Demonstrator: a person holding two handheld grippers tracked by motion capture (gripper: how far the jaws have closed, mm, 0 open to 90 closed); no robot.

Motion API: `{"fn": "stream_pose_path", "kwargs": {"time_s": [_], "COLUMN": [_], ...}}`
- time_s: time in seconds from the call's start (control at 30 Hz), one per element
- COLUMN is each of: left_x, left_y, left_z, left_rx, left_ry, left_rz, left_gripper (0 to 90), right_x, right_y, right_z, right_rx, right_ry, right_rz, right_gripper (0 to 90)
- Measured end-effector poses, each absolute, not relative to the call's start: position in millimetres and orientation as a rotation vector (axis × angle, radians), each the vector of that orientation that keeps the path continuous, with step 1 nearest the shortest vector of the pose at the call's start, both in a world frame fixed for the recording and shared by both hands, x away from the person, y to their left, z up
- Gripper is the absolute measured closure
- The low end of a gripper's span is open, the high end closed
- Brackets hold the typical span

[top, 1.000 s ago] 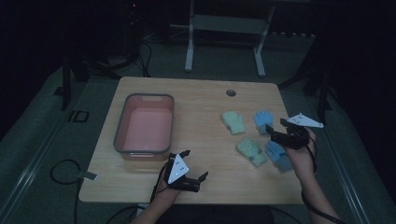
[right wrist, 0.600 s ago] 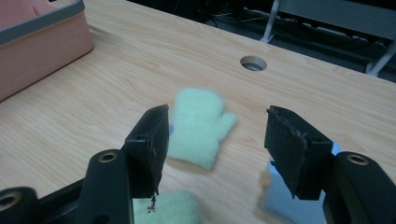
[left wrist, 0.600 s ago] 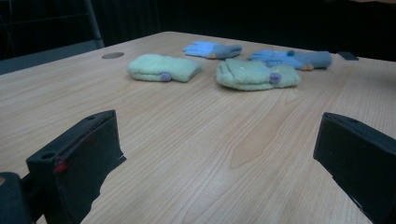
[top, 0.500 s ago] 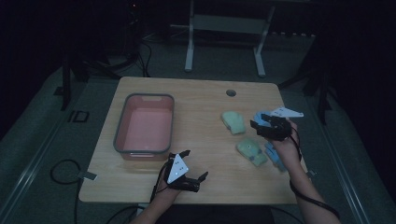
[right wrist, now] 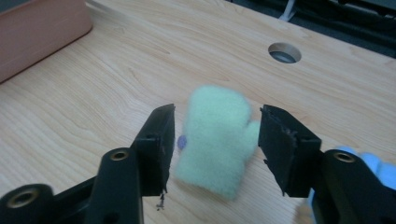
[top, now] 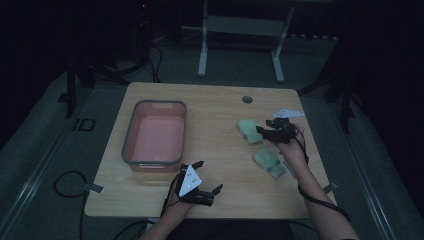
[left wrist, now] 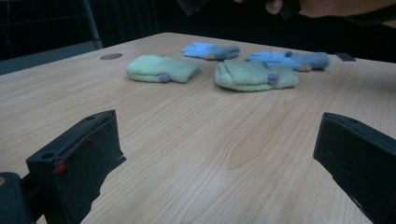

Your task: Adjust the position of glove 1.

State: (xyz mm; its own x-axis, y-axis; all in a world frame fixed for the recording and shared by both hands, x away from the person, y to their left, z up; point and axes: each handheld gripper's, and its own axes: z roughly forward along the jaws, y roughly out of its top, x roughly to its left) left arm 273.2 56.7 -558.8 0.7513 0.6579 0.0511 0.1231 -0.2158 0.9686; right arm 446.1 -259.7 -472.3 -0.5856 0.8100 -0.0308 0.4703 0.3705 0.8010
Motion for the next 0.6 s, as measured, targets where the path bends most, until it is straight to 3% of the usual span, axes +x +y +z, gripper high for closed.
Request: {"fn": "stream_pose_path", "kwargs": {"time_s": [0.6], "left_x": [272.9], "left_y": [56.7], "left_z": [-558.9], "left_rx": [1.745], "left_ry": [0.607], "left_rz": [0.547], "left_gripper": [0.5], "right_x": [498.2], "right_y": [-241.9], "right_z": [-493.1], "right_rx": [1.076], "right_ry": [2.288], "right_rz": [0.994], "right_gripper": [57.9]}}
